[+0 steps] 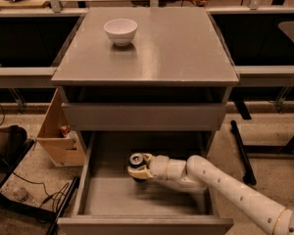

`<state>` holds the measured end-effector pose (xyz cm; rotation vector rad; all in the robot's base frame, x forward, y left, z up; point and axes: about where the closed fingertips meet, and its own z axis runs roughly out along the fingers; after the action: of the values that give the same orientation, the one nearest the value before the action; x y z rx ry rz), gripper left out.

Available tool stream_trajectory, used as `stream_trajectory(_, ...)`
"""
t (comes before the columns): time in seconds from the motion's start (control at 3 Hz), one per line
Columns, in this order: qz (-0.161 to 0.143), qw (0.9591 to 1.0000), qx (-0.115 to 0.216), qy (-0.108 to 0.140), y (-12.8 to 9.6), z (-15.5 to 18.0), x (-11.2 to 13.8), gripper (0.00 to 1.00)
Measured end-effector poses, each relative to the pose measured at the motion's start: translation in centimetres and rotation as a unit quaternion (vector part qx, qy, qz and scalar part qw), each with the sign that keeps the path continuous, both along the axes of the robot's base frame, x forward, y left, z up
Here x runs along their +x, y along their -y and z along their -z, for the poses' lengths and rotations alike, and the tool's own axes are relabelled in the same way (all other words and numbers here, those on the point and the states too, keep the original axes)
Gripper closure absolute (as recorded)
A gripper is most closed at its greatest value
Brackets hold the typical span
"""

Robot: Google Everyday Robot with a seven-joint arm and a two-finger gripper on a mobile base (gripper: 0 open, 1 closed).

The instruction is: Place pepsi can into middle drawer

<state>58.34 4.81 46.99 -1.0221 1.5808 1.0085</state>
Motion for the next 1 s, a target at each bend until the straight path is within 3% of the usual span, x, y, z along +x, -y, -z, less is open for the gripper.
stream_trajectory(0.33, -0.002, 0.9997, 0.024, 0.004, -1.4, 1.1, -0.3, 1.00)
stream_trajectory(0.67, 0.007, 0.9980, 0.063, 0.006, -1.2, 2.0, -0.4, 1.00)
stream_trajectory(1.0, 0.007, 0.9978, 0.066, 0.004, -1.4, 2.3, -0.6, 0.82)
